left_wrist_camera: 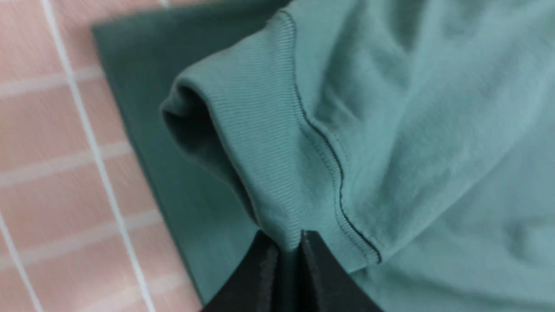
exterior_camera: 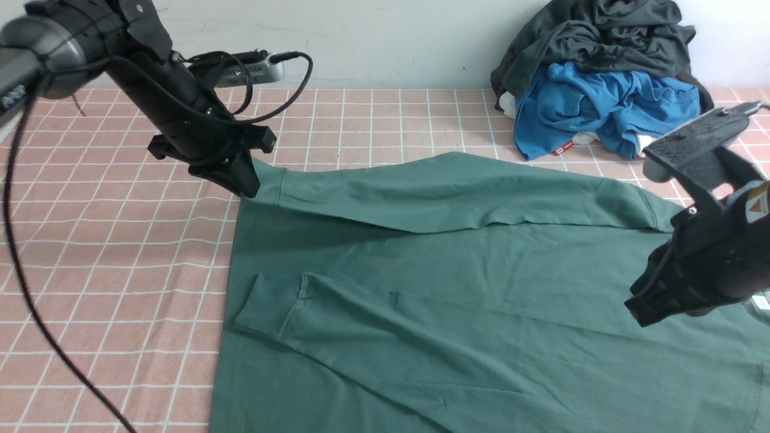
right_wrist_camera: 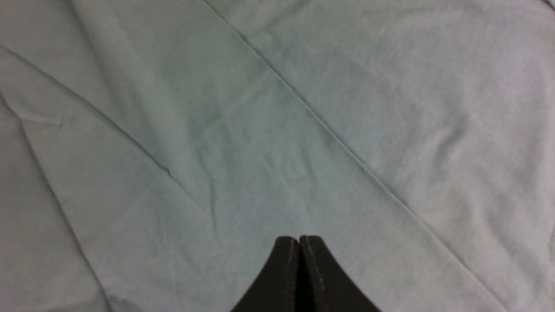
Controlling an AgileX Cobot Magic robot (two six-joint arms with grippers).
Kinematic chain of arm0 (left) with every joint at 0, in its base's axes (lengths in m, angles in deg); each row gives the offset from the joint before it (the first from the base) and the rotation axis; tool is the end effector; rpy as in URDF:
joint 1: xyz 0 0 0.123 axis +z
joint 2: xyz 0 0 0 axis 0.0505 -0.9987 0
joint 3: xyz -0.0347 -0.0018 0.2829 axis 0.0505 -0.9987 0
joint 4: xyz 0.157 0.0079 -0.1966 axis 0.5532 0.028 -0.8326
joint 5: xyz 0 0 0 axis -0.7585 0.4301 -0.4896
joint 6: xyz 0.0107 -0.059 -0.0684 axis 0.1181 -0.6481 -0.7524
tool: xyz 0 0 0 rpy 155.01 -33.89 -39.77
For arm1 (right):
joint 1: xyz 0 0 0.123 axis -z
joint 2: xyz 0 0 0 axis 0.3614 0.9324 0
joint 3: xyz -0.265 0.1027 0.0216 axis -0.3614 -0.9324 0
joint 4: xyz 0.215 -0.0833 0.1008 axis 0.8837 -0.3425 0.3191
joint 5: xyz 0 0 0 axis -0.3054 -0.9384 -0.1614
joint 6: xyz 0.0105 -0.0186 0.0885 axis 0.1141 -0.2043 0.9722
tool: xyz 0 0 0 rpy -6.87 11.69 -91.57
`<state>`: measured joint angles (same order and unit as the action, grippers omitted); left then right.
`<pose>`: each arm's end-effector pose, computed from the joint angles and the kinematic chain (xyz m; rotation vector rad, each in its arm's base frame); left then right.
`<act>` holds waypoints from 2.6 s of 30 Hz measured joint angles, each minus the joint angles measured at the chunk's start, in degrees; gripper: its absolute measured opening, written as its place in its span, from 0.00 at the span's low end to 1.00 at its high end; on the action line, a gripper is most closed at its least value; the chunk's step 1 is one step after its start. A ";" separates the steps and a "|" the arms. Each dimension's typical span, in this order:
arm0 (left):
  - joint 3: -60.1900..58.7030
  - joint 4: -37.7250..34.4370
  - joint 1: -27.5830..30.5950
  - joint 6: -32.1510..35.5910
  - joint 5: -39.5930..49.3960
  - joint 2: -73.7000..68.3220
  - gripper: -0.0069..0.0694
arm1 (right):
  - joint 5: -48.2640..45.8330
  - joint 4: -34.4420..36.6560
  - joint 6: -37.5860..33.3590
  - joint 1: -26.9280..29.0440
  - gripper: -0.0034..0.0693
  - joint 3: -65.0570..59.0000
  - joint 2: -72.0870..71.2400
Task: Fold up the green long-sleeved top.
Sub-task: Use the left arm to drag and drop the cuff onto the cuff closest to the left arm, then use both arms simultaneously to clamp the lower edge of the clothing fabric
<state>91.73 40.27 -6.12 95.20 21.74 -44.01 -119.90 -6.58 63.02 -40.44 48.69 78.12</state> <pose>0.4400 -0.0566 0.2517 0.3145 2.8387 -0.5019 0.2297 0.0849 0.2949 -0.6906 2.6994 0.1122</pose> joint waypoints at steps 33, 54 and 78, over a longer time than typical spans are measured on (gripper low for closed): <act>-66.52 -10.93 -0.18 15.33 -19.84 37.43 0.34 | -12.38 4.16 2.01 -11.12 0.03 0.35 -10.00; -66.77 11.40 -42.31 17.86 -6.85 50.16 0.39 | -13.33 5.60 2.23 -11.12 0.03 -0.83 -21.10; -65.58 25.72 -49.37 3.77 -18.70 27.41 0.78 | -13.40 6.76 0.59 -11.12 0.03 -3.61 -21.10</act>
<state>26.15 65.99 -55.48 98.97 3.04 -16.60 -133.30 0.18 63.60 -51.56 45.07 57.01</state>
